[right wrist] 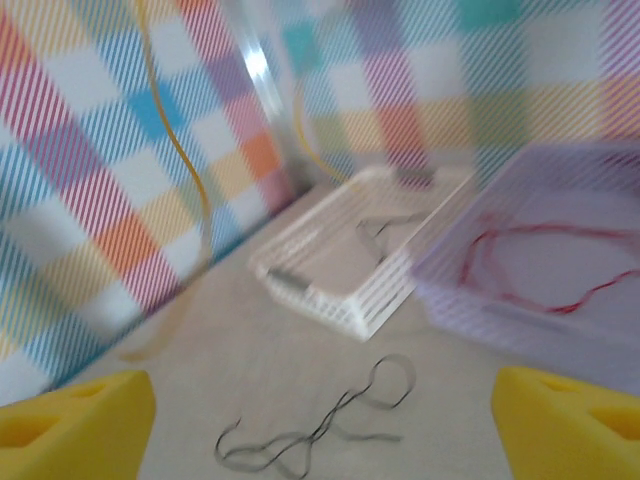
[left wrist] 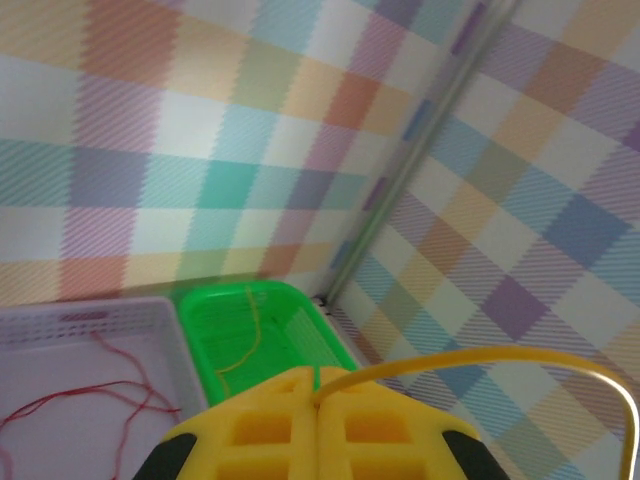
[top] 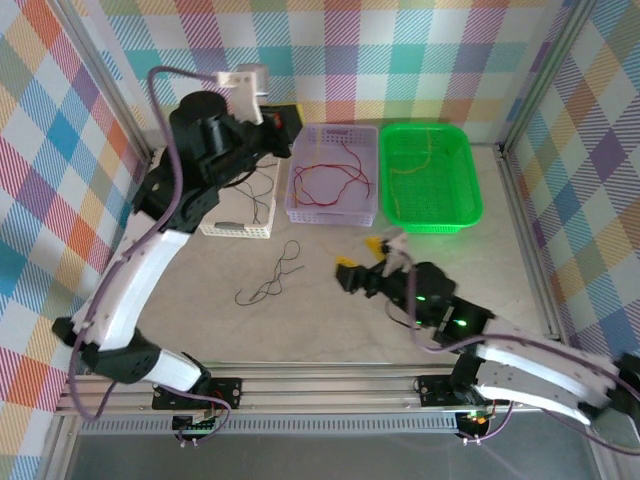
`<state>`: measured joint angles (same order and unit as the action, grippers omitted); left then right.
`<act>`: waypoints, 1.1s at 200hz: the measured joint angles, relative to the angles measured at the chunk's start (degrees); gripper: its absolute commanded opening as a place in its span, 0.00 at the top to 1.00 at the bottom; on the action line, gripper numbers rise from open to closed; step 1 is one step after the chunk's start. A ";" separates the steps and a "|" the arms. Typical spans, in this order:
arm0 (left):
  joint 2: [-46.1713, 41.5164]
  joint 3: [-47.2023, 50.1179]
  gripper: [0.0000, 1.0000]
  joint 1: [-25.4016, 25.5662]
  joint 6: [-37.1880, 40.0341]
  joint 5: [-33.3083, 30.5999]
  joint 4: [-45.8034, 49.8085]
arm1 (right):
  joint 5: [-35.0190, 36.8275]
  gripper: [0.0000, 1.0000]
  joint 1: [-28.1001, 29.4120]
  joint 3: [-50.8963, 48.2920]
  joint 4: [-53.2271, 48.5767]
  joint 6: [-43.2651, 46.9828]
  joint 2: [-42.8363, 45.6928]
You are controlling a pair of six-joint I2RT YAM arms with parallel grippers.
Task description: Untangle the cables
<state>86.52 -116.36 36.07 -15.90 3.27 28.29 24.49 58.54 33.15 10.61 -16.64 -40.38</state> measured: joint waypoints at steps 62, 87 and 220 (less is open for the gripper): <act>25.14 -28.02 1.00 0.00 -2.36 12.07 -3.96 | 10.67 0.00 -0.74 2.21 -24.44 3.63 28.22; 37.09 -40.17 1.00 0.02 -5.01 14.73 -6.86 | 11.52 0.00 -0.74 4.92 -32.54 4.26 32.35; 63.49 -41.66 1.00 6.19 -11.02 6.62 -31.76 | 2.95 0.00 -0.74 12.72 -47.01 8.72 35.01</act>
<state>150.02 -158.01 42.26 -26.92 9.89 -3.46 27.44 57.80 45.87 -36.40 -7.92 -5.37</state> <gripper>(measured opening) 0.048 0.996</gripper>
